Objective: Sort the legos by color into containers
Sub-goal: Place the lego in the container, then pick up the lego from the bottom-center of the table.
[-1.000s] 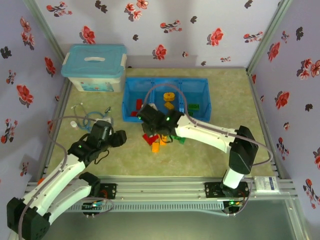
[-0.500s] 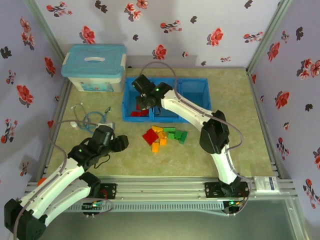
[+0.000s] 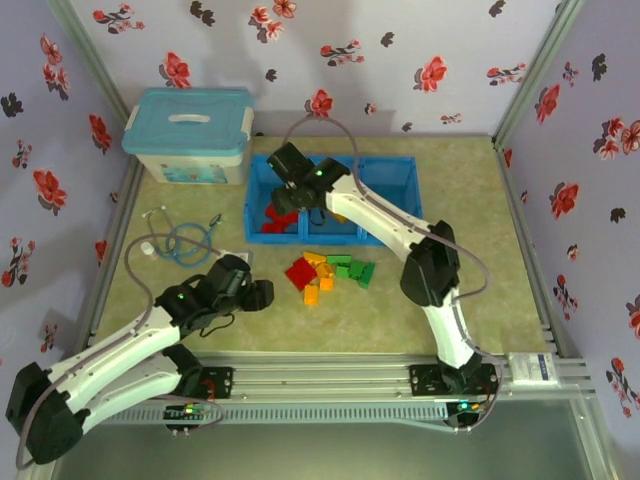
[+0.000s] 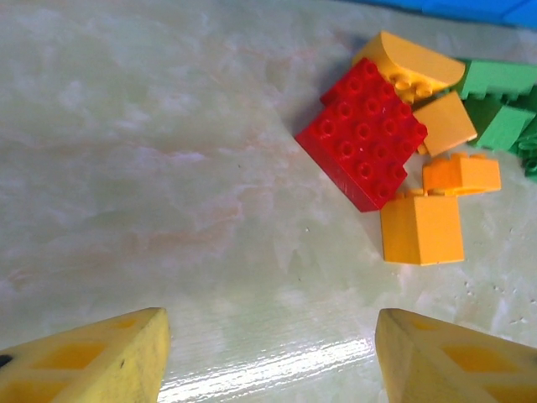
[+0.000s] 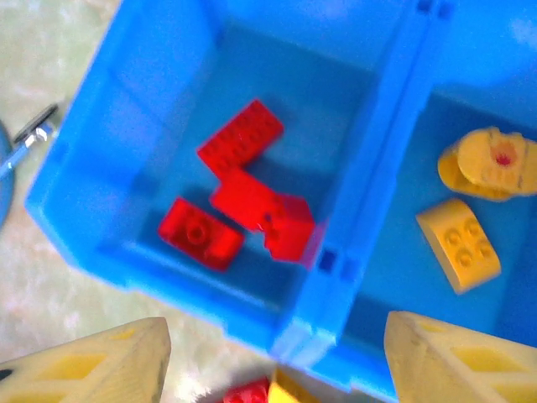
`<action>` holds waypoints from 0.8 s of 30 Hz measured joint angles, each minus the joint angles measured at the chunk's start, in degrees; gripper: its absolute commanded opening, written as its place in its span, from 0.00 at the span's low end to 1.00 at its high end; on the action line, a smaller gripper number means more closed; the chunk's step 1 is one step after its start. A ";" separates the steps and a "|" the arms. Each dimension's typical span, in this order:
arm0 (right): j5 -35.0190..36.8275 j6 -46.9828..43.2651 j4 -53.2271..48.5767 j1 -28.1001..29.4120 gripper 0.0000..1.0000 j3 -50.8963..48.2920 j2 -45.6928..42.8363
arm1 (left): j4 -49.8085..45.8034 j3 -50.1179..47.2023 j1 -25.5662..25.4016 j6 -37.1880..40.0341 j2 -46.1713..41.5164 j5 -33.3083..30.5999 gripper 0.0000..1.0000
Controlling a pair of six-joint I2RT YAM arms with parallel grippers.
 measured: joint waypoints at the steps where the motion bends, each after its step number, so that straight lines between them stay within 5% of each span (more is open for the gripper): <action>1: 0.02 0.42 0.83 0.20 0.67 -3.74 -2.71 | 0.48 0.11 -0.87 -0.11 0.98 -0.11 0.66; 10: 0.31 7.58 8.17 4.50 0.68 -29.70 -23.02 | 3.48 0.28 -2.64 -1.64 3.39 -1.31 0.65; 24: 0.31 21.46 16.24 13.70 0.63 -46.62 -22.93 | 4.28 -1.18 -2.75 -3.10 1.90 -1.62 0.63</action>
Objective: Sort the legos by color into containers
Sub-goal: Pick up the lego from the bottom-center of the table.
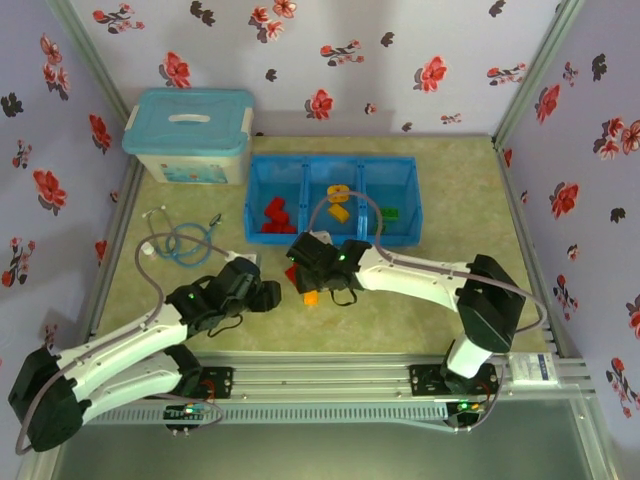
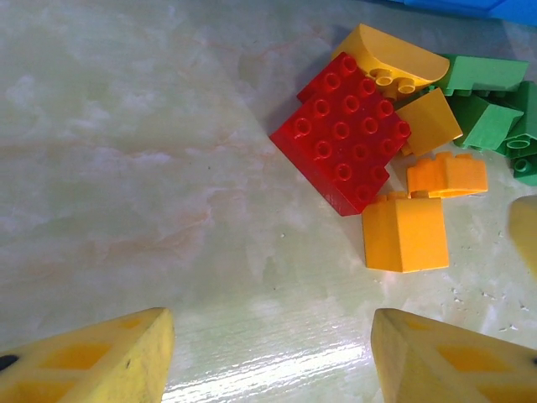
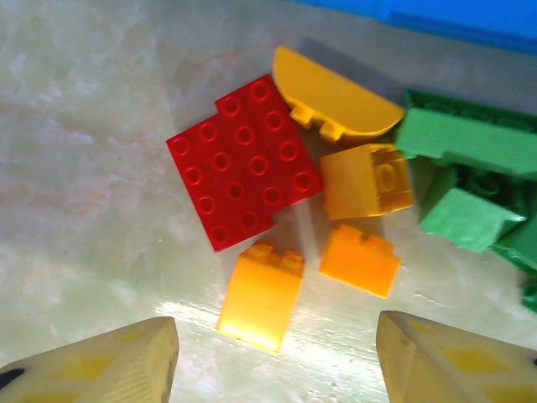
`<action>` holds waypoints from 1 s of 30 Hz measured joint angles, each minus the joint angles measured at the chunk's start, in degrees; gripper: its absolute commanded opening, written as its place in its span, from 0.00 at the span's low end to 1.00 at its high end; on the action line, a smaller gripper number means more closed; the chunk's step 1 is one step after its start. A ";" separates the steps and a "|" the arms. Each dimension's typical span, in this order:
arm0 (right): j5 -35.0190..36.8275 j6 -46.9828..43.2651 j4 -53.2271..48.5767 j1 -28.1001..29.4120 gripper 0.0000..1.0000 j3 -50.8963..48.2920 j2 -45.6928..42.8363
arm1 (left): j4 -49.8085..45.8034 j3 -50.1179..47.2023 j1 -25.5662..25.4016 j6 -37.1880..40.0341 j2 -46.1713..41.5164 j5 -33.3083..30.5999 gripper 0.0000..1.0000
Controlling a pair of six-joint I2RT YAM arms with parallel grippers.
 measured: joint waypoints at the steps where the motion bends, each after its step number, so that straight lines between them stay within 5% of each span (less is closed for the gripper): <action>1: -0.17 0.48 0.66 0.39 0.62 -0.07 0.68 | -0.07 -0.15 0.00 -0.02 -0.31 -0.11 0.63; 22: -1.57 6.62 4.94 1.77 0.56 -2.43 7.52 | -1.14 -1.14 -0.04 -0.48 -1.92 -1.22 0.62; 30: -1.09 7.65 5.25 2.10 0.31 -2.43 9.90 | -1.14 -1.14 -0.04 -0.46 -1.92 -1.66 0.61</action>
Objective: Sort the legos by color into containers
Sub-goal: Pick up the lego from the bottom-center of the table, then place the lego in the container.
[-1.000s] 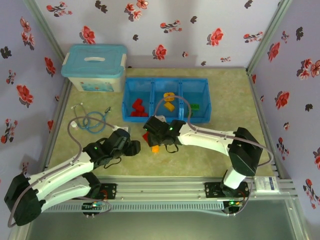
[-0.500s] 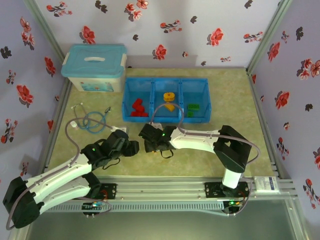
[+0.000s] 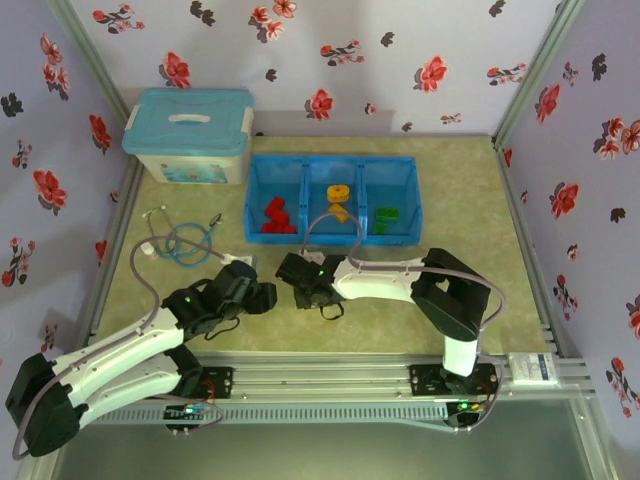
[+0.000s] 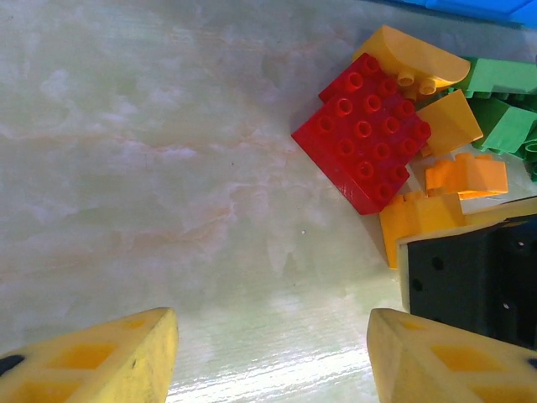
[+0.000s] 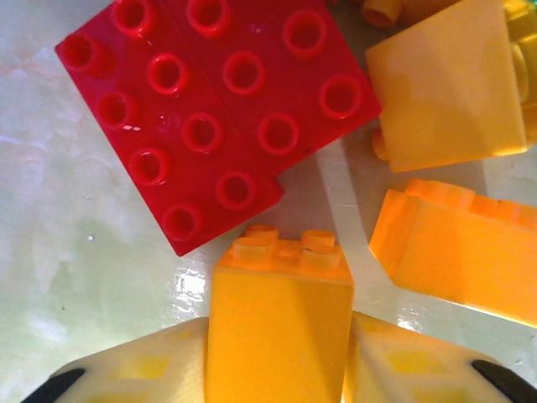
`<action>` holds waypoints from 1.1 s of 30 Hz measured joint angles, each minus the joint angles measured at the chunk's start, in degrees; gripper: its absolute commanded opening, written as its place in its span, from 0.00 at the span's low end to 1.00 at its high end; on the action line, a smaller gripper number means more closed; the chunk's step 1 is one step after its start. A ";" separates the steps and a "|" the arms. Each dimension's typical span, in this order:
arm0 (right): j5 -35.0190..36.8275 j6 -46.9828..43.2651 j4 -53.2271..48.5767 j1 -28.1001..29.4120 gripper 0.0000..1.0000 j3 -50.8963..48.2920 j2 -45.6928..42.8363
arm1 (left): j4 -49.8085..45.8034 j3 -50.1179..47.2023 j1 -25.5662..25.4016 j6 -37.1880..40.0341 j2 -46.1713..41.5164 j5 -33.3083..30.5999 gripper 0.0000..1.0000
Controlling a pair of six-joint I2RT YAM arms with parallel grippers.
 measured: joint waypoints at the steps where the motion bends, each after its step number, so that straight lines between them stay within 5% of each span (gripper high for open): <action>1: 0.39 0.11 -0.02 0.15 0.29 0.02 0.00 | 0.04 -0.04 0.00 0.00 0.00 0.00 0.61; 14: 7.63 -1.73 -9.73 1.79 0.25 4.50 -4.28 | 0.07 -1.07 0.00 -0.04 0.00 -0.42 0.59; 24: 6.86 -11.30 -11.58 -15.32 0.24 14.05 -8.09 | -0.07 -1.03 -1.55 -0.02 -1.27 -0.48 0.59; 33: 2.27 -17.90 -15.19 -25.42 0.25 32.09 4.09 | -0.44 0.15 -4.85 -0.68 -1.29 -1.44 0.59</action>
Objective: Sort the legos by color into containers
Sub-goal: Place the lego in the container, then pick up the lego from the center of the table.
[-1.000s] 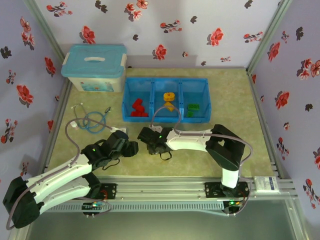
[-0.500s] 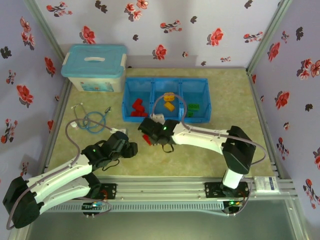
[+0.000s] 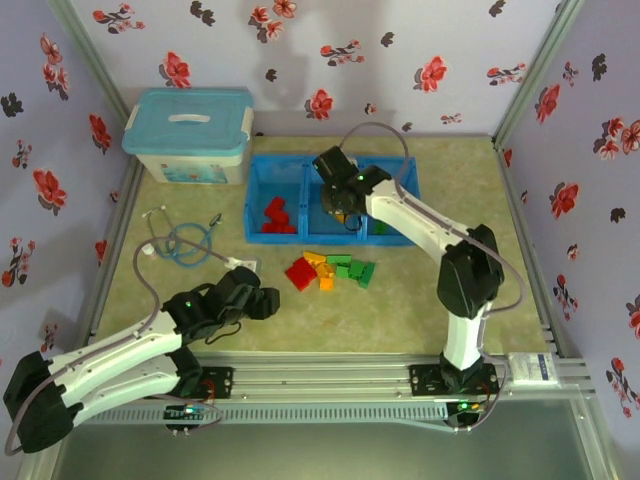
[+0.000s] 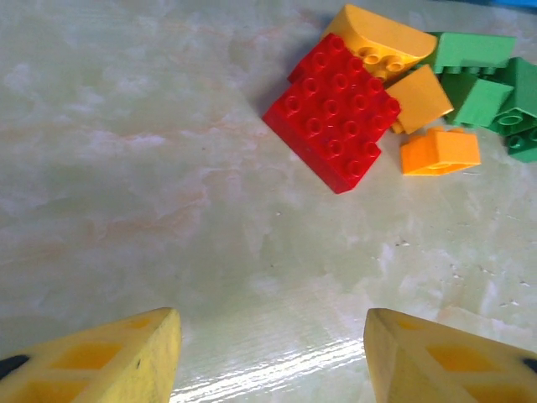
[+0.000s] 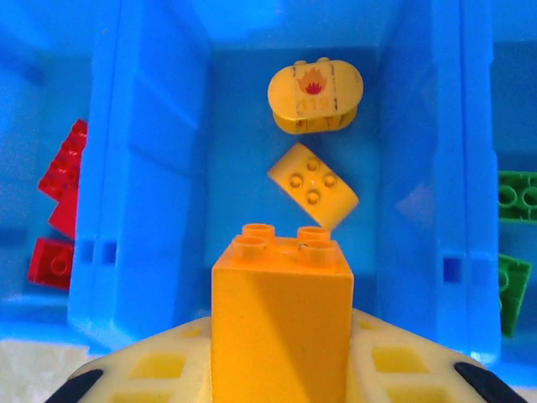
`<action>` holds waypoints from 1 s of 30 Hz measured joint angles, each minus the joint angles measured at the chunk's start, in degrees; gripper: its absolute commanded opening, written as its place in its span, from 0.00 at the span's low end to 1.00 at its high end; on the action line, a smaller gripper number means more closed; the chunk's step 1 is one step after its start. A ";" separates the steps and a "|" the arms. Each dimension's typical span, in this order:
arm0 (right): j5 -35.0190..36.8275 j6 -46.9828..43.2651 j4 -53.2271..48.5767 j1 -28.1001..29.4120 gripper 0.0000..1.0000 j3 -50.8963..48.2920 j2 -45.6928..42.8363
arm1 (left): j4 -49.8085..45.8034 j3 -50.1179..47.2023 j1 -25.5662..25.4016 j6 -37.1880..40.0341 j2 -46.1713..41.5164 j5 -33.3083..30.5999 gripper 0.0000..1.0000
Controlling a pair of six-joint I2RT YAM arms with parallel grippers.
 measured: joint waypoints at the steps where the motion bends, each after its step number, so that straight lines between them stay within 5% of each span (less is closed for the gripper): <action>1: -0.50 -0.48 -0.52 -0.61 0.29 2.08 1.73 | 0.00 0.35 -0.42 -0.02 0.00 -0.07 0.59; 2: -1.01 -1.11 -1.49 -1.27 0.39 4.94 3.93 | 0.00 0.87 -0.94 -0.15 0.04 -0.24 0.59; 3: -1.64 -1.77 -2.19 -1.75 0.59 7.78 5.90 | 0.02 1.44 -1.42 -0.20 0.15 -0.35 0.59; 6: -4.07 -2.84 -2.12 -3.08 0.70 12.90 9.09 | 0.07 3.21 -2.69 -0.20 1.14 -0.81 0.59; 13: -5.86 -2.64 0.72 -3.30 0.71 11.30 6.34 | 0.35 4.85 -5.42 -0.20 4.52 -1.79 0.60; 30: -7.21 4.55 16.81 -1.95 0.71 -34.67 -30.73 | 5.84 15.76 -7.26 1.27 25.62 -1.25 0.64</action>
